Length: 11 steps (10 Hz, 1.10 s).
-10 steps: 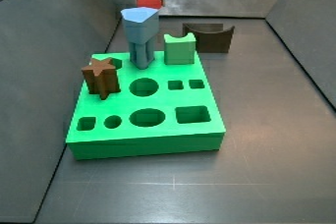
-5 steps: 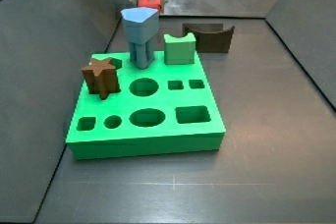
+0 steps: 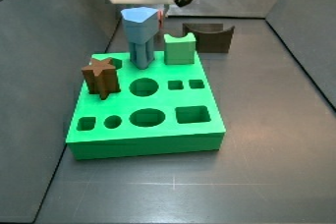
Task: Pick up the square-circle object. Move up. Rotate the square-circle object. Place the square-circle object on the fixture. Regrasp the square-circle object. Move to above the board. Insert the square-circle object.
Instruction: Rotate the square-circle object.
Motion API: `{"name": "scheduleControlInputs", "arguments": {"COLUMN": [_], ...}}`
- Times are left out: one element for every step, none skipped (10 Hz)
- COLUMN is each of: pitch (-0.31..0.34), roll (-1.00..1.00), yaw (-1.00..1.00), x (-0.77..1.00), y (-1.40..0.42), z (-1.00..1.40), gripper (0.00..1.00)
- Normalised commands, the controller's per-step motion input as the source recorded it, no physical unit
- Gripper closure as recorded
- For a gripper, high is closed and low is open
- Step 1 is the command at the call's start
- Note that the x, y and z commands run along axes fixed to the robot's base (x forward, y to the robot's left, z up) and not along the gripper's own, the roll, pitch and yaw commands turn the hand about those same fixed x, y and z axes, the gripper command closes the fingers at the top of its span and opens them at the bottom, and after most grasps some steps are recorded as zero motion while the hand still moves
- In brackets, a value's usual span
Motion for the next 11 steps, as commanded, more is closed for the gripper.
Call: {"name": "scheduleControlInputs", "arguments": {"pitch": [-0.064, -0.07, -0.078, -0.08, 0.0, 0.0, 0.007, 0.035, 0.046, 0.078, 0.089], "roll": [-0.14, -0.14, -0.15, -0.16, 0.0, 0.0, 0.0, 0.01, 0.02, 0.05, 0.06], "yaw": [0.01, 0.01, 0.0, 0.0, 0.0, 0.0, 0.0, -0.01, -0.01, -0.02, -0.02], "x": [0.04, 0.04, 0.04, 0.03, 0.0, 0.0, -0.01, -0.02, -0.01, -0.01, -0.01], "y": [0.01, 0.01, 0.02, 0.02, 0.0, 0.0, 0.0, 0.0, 0.0, 0.01, 0.01], "z": [-0.52, -0.46, -0.34, -0.23, 0.0, 1.0, 1.0, 1.0, 1.0, 1.0, 1.0], "gripper": [1.0, 1.0, 1.0, 1.0, 0.0, 0.0, 0.0, 0.0, 0.0, 0.0, 0.0]}}
